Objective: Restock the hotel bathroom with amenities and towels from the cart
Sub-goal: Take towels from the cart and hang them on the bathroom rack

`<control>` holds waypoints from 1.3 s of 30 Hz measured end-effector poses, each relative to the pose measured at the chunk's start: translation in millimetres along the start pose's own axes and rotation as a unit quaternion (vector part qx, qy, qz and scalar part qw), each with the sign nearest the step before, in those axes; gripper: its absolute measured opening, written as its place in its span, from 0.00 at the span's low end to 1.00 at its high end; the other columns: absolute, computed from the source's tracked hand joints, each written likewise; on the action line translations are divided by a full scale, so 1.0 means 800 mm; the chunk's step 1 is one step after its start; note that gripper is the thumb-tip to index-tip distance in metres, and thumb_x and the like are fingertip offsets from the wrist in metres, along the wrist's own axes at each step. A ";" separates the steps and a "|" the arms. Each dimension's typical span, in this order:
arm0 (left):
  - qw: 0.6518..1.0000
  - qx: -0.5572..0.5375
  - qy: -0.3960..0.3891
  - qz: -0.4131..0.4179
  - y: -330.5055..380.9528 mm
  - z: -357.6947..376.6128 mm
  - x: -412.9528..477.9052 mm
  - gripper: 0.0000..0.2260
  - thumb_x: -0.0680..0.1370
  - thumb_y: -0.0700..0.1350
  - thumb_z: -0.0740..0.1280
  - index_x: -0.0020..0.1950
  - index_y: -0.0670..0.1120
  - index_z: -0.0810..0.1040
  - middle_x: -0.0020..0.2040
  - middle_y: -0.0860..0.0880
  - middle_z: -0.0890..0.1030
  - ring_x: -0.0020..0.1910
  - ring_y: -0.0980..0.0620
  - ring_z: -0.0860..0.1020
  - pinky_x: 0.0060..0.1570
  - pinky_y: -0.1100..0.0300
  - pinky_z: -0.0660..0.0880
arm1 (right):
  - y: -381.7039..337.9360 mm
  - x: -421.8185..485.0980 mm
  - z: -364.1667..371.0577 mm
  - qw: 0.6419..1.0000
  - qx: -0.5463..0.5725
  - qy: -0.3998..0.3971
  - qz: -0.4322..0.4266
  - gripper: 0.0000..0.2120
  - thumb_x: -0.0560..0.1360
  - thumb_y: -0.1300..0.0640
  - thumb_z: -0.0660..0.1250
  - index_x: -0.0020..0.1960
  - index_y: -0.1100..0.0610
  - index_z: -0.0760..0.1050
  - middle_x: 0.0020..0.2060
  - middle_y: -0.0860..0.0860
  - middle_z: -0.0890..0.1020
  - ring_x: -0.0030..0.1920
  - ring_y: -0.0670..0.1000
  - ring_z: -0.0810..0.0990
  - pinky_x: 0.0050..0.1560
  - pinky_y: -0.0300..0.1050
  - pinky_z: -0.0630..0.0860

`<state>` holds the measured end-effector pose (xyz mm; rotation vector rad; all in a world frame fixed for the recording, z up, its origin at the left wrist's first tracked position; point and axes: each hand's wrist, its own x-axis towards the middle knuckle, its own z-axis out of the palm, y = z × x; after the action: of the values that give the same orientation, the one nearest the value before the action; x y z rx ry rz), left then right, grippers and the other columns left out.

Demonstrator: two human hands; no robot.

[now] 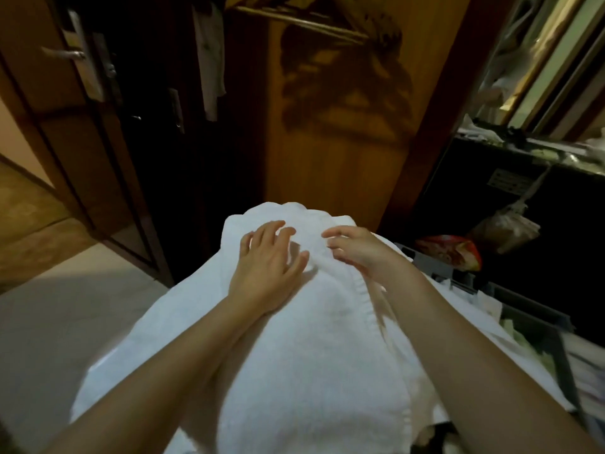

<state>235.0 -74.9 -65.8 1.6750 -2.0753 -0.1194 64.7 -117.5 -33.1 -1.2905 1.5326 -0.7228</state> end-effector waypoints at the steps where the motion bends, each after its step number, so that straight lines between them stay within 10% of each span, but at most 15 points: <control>1: 1.000 -0.002 -0.011 -0.009 -0.002 0.005 0.004 0.29 0.74 0.63 0.44 0.71 0.51 0.62 0.75 0.50 0.59 0.74 0.51 0.55 0.72 0.51 0.47 | -0.002 0.009 0.004 1.000 -0.010 -0.001 0.008 0.09 0.76 0.59 0.63 0.51 0.50 0.80 0.51 0.52 0.80 0.50 0.51 0.80 0.46 0.38 0.77; 9: 0.997 0.019 -0.062 -0.033 -0.001 0.008 0.012 0.29 0.79 0.61 0.45 0.76 0.50 0.49 0.78 0.49 0.49 0.77 0.49 0.44 0.73 0.47 0.42 | -0.006 0.044 0.018 0.999 0.009 0.051 0.005 0.12 0.74 0.65 0.65 0.41 0.51 0.82 0.44 0.53 0.82 0.41 0.50 0.77 0.41 0.40 0.75; 15: 0.995 0.023 -0.093 -0.042 -0.003 0.010 0.014 0.30 0.78 0.62 0.44 0.77 0.50 0.43 0.78 0.47 0.43 0.76 0.46 0.40 0.73 0.45 0.40 | -0.019 0.067 0.021 0.982 -0.031 0.156 -0.105 0.14 0.76 0.67 0.59 0.50 0.54 0.82 0.51 0.50 0.81 0.54 0.50 0.79 0.59 0.46 0.75; 21: 0.992 0.031 -0.113 -0.051 -0.001 0.010 0.016 0.30 0.78 0.62 0.43 0.76 0.52 0.43 0.78 0.47 0.43 0.76 0.43 0.41 0.73 0.44 0.41 | -0.018 0.064 0.023 0.958 -0.085 0.192 -0.198 0.16 0.78 0.66 0.57 0.55 0.54 0.80 0.54 0.47 0.79 0.55 0.44 0.75 0.55 0.37 0.70; 27: 0.991 0.035 -0.121 -0.045 0.001 0.009 0.013 0.29 0.78 0.63 0.44 0.76 0.52 0.50 0.78 0.46 0.49 0.76 0.42 0.47 0.73 0.41 0.45 | -0.020 0.063 0.027 0.993 -0.056 0.098 0.025 0.13 0.76 0.58 0.60 0.57 0.52 0.78 0.59 0.51 0.77 0.57 0.55 0.77 0.58 0.50 0.76; 32: 0.989 0.041 -0.135 -0.037 0.001 0.004 0.012 0.28 0.78 0.63 0.43 0.75 0.52 0.52 0.78 0.46 0.50 0.76 0.42 0.47 0.72 0.41 0.44 | -0.049 0.064 0.034 0.992 -0.057 0.085 0.073 0.07 0.74 0.56 0.66 0.51 0.55 0.78 0.43 0.53 0.81 0.41 0.51 0.80 0.39 0.44 0.76; 39: 0.986 0.052 -0.154 -0.047 0.005 0.003 0.013 0.29 0.78 0.63 0.41 0.76 0.53 0.48 0.78 0.48 0.47 0.76 0.43 0.44 0.73 0.41 0.41 | -0.040 0.086 0.034 0.987 -0.045 0.139 -0.066 0.15 0.78 0.58 0.59 0.62 0.56 0.76 0.62 0.52 0.77 0.61 0.54 0.75 0.63 0.51 0.72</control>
<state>228.8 -84.5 -63.3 1.9196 -2.2558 -0.3245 104.3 -187.4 -34.6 -1.4143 1.7298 -0.9596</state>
